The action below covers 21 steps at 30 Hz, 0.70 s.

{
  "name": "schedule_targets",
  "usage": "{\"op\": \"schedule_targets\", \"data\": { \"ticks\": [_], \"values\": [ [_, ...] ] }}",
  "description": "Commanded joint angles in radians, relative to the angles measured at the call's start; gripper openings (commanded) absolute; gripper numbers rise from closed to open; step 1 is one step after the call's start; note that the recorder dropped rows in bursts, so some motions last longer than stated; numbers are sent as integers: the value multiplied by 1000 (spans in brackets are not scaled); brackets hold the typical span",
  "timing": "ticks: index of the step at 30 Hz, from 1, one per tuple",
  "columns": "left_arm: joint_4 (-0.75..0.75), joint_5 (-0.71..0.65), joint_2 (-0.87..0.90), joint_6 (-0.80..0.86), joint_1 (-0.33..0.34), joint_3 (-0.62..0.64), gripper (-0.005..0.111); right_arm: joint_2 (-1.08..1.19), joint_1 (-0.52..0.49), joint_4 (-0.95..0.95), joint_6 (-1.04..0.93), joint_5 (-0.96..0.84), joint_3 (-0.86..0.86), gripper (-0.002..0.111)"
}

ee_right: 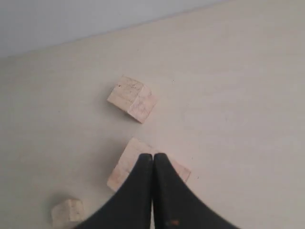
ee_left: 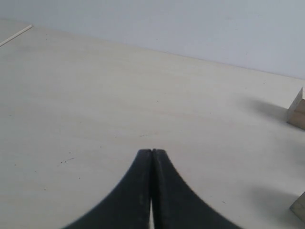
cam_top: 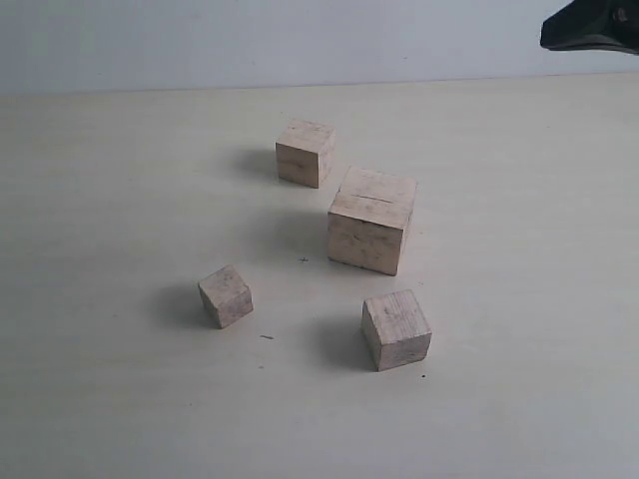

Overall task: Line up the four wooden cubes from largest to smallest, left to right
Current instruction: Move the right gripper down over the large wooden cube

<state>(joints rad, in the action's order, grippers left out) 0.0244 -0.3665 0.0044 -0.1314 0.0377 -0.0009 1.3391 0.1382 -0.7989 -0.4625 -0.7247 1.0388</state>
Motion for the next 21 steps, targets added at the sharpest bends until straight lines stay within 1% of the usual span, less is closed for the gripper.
{"op": "schedule_targets", "data": {
  "ticks": [1, 4, 7, 10, 11, 12, 14, 15, 16, 17, 18, 19, 20, 21],
  "values": [
    [-2, 4, -4, -4, -6, 1, 0, 13, 1, 41, -198, 17, 37, 0],
    [-2, 4, -4, -4, -6, 1, 0, 42, 1, 113, -212, 17, 64, 2],
    [-2, 4, -4, -4, -6, 1, 0, 96, 1, 142, -294, 10, 88, 15],
    [-2, 4, -4, -4, -6, 1, 0, 175, 1, 133, -383, -20, 117, 39],
    [-2, 4, -4, -4, -6, 1, 0, 205, 8, 122, -422, -35, 128, 52],
    [-2, 4, -4, -4, -6, 1, 0, 234, 14, 120, -445, -40, 138, 61],
    [-2, 4, -4, -4, -6, 1, 0, 285, 44, 120, -481, -38, 157, 84],
    [-2, 4, -4, -4, -6, 1, 0, 311, 62, 120, -489, -33, 170, 93],
    [-2, 4, -4, -4, -6, 1, 0, 362, 102, 119, -511, -22, 197, 104],
    [-2, 4, -4, -2, -6, 1, 0, 381, 119, 119, -544, -21, 208, 105],
    [-2, 4, -4, -2, -6, 1, 0, 423, 161, 119, -634, -10, 229, 105],
    [-2, 4, -4, -2, -6, 1, 0, 441, 177, 119, -671, -1, 237, 105],
    [-2, 4, -4, -2, -6, 1, 0, 470, 213, 119, -770, 34, 249, 105],
    [-2, 4, -4, -2, -6, 1, 0, 481, 229, 119, -804, 56, 251, 105]
  ]
}}
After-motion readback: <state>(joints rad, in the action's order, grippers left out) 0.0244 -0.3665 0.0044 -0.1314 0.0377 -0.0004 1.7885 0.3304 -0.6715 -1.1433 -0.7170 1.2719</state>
